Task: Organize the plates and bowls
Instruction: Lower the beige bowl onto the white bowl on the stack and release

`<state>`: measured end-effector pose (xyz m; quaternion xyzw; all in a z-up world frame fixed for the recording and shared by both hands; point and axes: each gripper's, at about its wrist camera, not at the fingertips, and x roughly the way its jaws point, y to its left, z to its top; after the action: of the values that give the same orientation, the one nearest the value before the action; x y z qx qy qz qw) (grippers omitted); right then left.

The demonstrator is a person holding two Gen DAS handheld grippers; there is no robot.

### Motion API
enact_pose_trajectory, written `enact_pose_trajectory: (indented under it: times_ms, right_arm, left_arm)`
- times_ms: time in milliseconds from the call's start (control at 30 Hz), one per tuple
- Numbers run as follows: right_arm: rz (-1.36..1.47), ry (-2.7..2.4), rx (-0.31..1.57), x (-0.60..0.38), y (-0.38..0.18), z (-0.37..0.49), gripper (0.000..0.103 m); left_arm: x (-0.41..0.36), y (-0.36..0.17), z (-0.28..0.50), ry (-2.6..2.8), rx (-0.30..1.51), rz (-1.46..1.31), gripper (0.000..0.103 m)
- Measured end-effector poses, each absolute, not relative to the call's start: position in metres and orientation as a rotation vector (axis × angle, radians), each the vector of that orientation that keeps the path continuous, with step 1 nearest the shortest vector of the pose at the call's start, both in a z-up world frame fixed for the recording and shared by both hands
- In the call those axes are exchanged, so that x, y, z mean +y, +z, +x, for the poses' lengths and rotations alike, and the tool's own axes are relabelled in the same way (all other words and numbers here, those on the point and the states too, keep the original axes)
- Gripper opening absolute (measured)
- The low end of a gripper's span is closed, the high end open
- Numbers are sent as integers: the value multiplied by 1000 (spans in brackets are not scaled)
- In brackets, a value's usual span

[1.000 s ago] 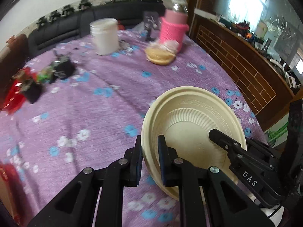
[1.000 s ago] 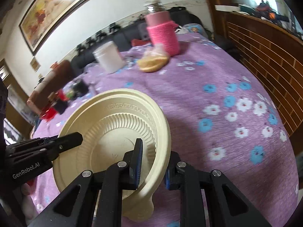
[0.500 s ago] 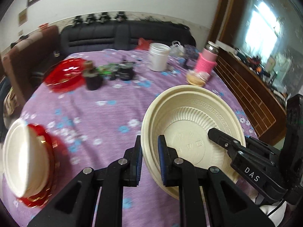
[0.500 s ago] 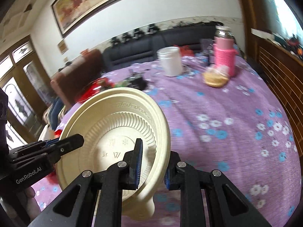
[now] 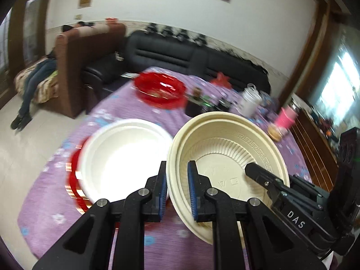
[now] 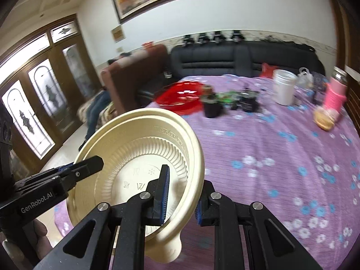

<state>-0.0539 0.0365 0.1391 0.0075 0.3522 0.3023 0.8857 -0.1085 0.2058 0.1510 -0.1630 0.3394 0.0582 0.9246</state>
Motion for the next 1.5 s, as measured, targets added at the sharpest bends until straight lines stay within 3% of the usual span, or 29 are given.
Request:
enact_pose_trajectory:
  times_ms: [367,900,967,1033,1100,1333,1400,1467,1500]
  right_arm:
    - [-35,741,794,138,114,-44,21]
    - [-80,725,889,164,81,-22,21]
    - [-107,717,873,168,81,-25,21]
    - [-121,716,871,170,80,-26,21]
    - [-125,713,871,170,80,-26,21]
    - [-175,675,833,175,80,-29,22]
    - [-205,663,801,179,82,-34,31]
    - [-253,648,742,184,85,-42,59]
    - [-269,648,720,186,86,-46,64]
  left_arm:
    - [293,133,-122,308,698,-440,15]
    - [314,100,-102,341,771,-457,16]
    - [315,102,-105,354,756,-448,21]
    - [317,108,-110,380,737,-433,34]
    - [319,114,-116,409,711,-420,59]
    - [331,110,-121,452,715,-439,63]
    - [334,108,-122,448,718,-449,63]
    - [334,106,-123,436,721,-459,65]
    - [334,106,-124,433,719,-459,65]
